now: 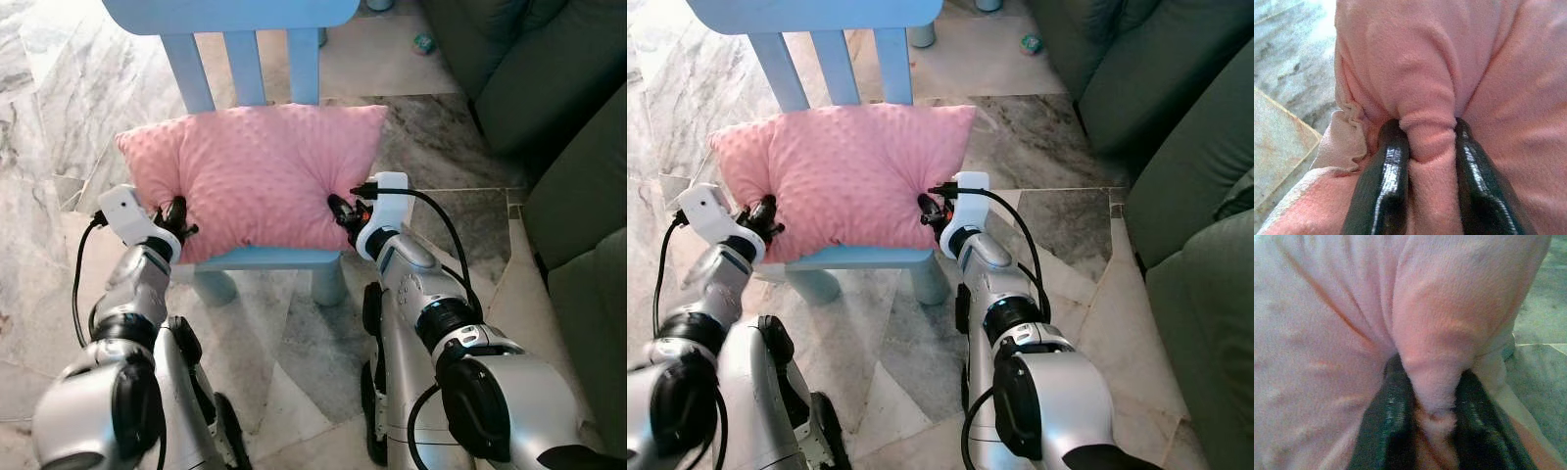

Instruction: Move the pillow to the sofa

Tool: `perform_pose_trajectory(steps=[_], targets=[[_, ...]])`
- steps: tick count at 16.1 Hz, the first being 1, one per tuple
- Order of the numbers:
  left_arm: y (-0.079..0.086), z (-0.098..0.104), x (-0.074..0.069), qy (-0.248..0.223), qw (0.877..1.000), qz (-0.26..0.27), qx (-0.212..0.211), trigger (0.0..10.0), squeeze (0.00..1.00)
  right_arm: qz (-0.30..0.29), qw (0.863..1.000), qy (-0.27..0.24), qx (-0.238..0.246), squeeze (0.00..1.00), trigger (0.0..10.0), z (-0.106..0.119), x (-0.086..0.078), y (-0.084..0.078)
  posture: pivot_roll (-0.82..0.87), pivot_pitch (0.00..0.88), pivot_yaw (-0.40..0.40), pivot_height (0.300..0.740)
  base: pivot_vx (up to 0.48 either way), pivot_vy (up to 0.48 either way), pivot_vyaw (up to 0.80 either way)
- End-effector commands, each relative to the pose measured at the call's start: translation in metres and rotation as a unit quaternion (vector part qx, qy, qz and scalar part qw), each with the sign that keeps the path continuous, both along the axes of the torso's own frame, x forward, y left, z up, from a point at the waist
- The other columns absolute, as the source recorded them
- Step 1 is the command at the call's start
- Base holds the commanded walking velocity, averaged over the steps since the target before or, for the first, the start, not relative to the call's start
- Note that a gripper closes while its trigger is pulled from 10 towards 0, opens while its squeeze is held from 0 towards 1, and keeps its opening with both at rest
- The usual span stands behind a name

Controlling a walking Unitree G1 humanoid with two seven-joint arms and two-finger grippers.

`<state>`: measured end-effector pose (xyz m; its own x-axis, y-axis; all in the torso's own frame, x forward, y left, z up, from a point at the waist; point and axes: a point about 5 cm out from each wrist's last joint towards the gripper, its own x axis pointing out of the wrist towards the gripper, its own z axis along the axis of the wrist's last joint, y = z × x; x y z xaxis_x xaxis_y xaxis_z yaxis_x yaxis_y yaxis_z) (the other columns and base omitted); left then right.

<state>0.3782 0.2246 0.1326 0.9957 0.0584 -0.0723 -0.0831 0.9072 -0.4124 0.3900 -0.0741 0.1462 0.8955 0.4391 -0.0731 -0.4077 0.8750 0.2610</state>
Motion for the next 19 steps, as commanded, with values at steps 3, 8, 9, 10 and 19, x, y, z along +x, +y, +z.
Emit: perform_pose_trajectory(steps=[3, 8, 9, 10, 19], targets=[[-0.007, -0.024, -0.018, 0.006, 0.999, -0.004, 0.046, 0.0, 0.0, 0.012, 1.0, 0.016, -0.016, 0.0, 0.0, -0.017, -0.008, 0.006, -0.14, 0.387, 0.041, 0.429, 0.0, 0.0, 0.0], [-0.007, -0.03, -0.043, -0.024, 0.996, 0.011, 0.084, 0.0, 0.0, 0.008, 0.999, -0.032, -0.039, 0.0, 0.0, -0.009, -0.007, -0.003, -0.14, 0.302, 0.047, 0.429, 0.0, 0.0, 0.0], [-0.005, -0.025, -0.054, -0.042, 0.992, 0.02, 0.115, 0.0, 0.0, 0.007, 0.999, -0.036, -0.03, 0.0, 0.0, -0.006, -0.007, -0.007, -0.14, 0.276, 0.049, 0.429, 0.0, 0.0, 0.0], [-0.005, -0.025, -0.057, -0.045, 0.991, 0.013, 0.125, 0.0, 0.0, 0.009, 0.999, -0.035, -0.021, 0.0, 0.0, -0.005, -0.007, -0.007, -0.14, 0.257, 0.049, 0.429, 0.0, 0.0, 0.0], [-0.021, -0.034, -0.088, -0.056, 0.986, 0.04, 0.153, 0.0, 0.0, -0.002, 0.989, -0.132, -0.063, 0.0, 0.0, -0.007, -0.029, -0.011, -0.17, 0.014, 0.078, 0.429, 0.0, 0.0, 0.0]])
